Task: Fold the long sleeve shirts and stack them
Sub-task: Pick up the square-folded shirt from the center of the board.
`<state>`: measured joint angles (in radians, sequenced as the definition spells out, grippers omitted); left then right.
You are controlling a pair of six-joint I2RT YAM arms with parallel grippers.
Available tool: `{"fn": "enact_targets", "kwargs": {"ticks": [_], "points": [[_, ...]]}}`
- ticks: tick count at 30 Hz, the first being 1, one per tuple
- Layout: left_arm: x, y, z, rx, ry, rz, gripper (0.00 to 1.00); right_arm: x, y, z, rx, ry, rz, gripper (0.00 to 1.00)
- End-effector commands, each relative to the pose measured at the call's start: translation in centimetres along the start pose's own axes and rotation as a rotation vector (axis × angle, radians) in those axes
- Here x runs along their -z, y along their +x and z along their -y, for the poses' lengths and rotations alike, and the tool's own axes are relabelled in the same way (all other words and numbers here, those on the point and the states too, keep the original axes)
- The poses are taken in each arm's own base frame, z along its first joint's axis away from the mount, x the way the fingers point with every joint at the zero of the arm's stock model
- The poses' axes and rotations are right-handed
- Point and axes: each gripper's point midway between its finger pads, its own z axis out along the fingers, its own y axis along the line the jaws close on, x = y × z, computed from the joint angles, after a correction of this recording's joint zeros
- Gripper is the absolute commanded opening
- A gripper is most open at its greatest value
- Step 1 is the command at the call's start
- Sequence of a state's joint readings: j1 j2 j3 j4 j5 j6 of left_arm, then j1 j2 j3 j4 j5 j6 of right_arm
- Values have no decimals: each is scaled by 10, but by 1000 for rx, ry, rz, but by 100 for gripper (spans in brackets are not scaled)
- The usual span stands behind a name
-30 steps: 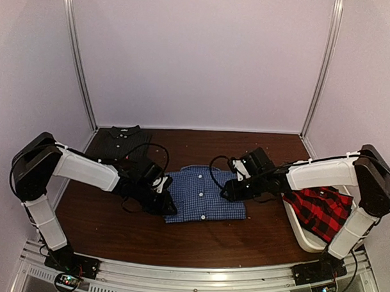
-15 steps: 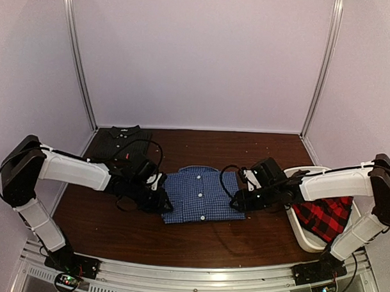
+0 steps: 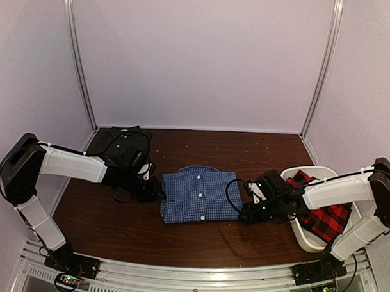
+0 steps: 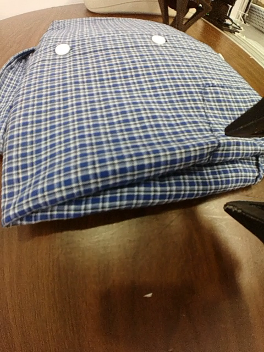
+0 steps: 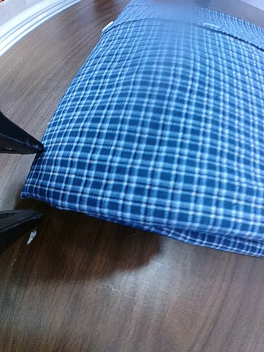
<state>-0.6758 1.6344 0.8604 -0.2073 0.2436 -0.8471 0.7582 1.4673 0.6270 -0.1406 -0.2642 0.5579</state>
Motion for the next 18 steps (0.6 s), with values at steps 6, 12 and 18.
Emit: {"fn": "enact_targets", "kwargs": {"ticks": [6,12,18], "points": [[-22,-15,3,0,79,28,43,-7,17,6,-10,2,-21,35],[-30,-9,-3,12,70,5,43,-5,15,6,-10,4,-12,35],[-36,-3,-6,27,77,-17,44,0,7,2,-1,7,7,35]]}}
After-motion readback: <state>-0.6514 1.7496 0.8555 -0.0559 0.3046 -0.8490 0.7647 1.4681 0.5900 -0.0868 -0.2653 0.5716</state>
